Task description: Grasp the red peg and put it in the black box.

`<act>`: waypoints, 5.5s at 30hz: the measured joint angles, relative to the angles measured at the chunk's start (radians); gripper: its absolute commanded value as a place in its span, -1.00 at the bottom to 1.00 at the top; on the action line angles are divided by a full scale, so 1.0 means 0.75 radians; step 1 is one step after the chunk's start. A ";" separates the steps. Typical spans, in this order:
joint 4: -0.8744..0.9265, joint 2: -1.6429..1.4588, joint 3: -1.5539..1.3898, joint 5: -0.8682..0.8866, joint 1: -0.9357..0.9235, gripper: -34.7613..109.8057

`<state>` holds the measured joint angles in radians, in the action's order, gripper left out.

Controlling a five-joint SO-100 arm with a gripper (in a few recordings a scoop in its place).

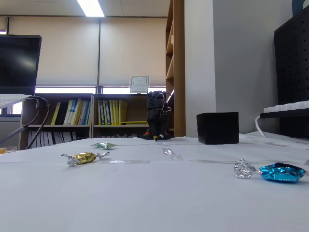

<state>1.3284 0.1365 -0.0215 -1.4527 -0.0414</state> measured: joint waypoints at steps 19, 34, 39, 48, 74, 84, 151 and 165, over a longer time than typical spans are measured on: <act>0.000 0.000 0.000 -0.057 -0.002 -0.52; 0.002 0.000 0.000 -0.057 -0.025 -0.52; 0.002 0.000 0.000 -0.082 -0.043 -0.52; 0.002 0.000 0.000 -0.082 -0.018 -0.52; 0.004 0.000 0.000 -0.082 0.000 -0.52; 0.004 0.000 0.000 -0.080 0.000 -0.52; 0.004 0.000 0.000 -0.080 0.000 -0.52; 0.004 0.000 0.000 -0.080 0.000 -0.52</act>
<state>1.3315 0.1365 -0.0215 -1.5125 -0.0414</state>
